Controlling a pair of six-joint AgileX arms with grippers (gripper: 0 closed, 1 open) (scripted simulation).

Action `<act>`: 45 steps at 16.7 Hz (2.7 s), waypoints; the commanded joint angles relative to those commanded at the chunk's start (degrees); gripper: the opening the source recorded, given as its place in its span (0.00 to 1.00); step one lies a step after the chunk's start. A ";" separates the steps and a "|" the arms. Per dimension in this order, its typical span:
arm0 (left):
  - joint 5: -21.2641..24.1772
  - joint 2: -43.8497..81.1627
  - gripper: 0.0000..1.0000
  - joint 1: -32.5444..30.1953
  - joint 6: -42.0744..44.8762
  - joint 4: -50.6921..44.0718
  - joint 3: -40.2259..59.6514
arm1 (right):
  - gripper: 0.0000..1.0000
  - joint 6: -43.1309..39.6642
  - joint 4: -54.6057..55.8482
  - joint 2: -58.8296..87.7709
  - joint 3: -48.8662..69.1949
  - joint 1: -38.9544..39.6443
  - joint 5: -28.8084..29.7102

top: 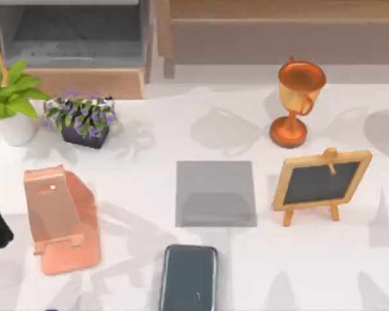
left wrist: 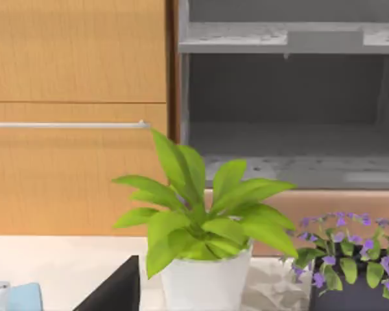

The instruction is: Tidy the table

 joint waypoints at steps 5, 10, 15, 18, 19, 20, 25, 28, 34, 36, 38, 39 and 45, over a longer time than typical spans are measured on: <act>-0.23 3.74 1.00 1.93 1.01 -3.44 2.71 | 1.00 0.00 0.00 0.00 0.00 0.00 0.00; -0.37 21.07 1.00 8.81 5.34 -16.54 14.18 | 1.00 0.00 0.00 0.00 0.00 0.00 0.00; -0.23 45.81 1.00 17.50 10.99 -33.65 28.91 | 1.00 0.00 0.00 0.00 0.00 0.00 0.00; -0.13 59.75 1.00 22.46 14.25 -43.58 37.22 | 1.00 0.00 0.00 0.00 0.00 0.00 0.00; -0.11 63.80 1.00 23.96 15.25 -46.58 39.75 | 1.00 0.00 0.00 0.00 0.00 0.00 0.00; -0.10 67.44 1.00 25.36 16.18 -49.33 42.13 | 1.00 0.00 0.00 0.00 0.00 0.00 0.00; -0.10 79.91 1.00 30.23 19.41 -58.65 50.71 | 1.00 0.00 0.00 0.00 0.00 0.00 0.00; -0.11 81.79 1.00 30.92 19.86 -59.90 51.99 | 1.00 0.00 0.00 0.00 0.00 0.00 0.00; -0.11 82.72 1.00 30.76 19.77 -57.59 50.39 | 1.00 0.00 0.00 0.00 0.00 0.00 0.00; -0.11 84.71 1.00 30.86 19.83 -53.15 48.01 | 1.00 0.00 0.00 0.00 0.00 0.00 0.00; -0.11 87.33 1.00 30.95 19.97 -47.05 44.98 | 1.00 0.00 0.00 0.00 0.00 0.00 0.00; -0.11 88.67 1.00 30.98 20.05 -43.95 43.42 | 1.00 0.00 0.00 0.00 0.00 0.00 0.00; -0.11 92.60 1.00 31.16 20.27 -36.03 38.94 | 1.00 0.00 0.00 0.00 0.00 0.00 0.00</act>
